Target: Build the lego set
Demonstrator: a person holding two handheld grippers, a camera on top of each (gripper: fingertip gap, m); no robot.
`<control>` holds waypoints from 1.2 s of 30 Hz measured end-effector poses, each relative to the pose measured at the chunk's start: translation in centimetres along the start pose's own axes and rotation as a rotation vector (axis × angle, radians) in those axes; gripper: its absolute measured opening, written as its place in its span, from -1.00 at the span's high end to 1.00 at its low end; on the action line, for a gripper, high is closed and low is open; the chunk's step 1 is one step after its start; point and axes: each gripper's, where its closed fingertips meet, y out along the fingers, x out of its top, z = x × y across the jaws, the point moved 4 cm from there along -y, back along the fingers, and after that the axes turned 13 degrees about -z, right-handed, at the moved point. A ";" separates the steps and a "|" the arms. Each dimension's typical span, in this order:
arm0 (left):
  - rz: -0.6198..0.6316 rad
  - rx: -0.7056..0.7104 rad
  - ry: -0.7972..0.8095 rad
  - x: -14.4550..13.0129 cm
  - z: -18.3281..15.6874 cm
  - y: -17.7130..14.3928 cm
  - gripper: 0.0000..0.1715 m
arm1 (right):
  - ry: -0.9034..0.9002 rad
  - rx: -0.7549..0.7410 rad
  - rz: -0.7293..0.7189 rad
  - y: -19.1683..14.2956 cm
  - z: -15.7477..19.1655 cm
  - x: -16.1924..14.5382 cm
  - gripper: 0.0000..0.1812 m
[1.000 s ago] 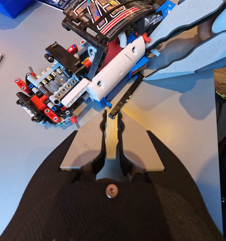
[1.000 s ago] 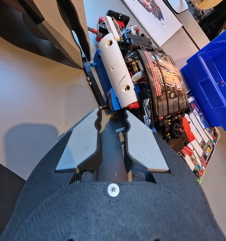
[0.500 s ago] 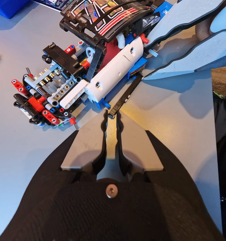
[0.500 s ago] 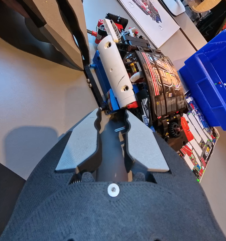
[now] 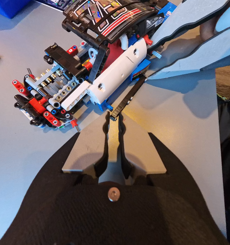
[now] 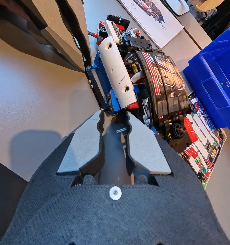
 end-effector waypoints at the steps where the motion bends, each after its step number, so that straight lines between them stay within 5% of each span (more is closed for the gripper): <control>1: 0.000 0.002 0.005 0.0 0.0 0.0 0.88 | 0.004 0.001 -0.001 0.0 0.0 0.0 0.68; 36: 0.000 0.009 0.015 0.0 0.0 0.0 0.87 | -0.013 0.021 -0.003 -0.1 0.0 -0.2 0.67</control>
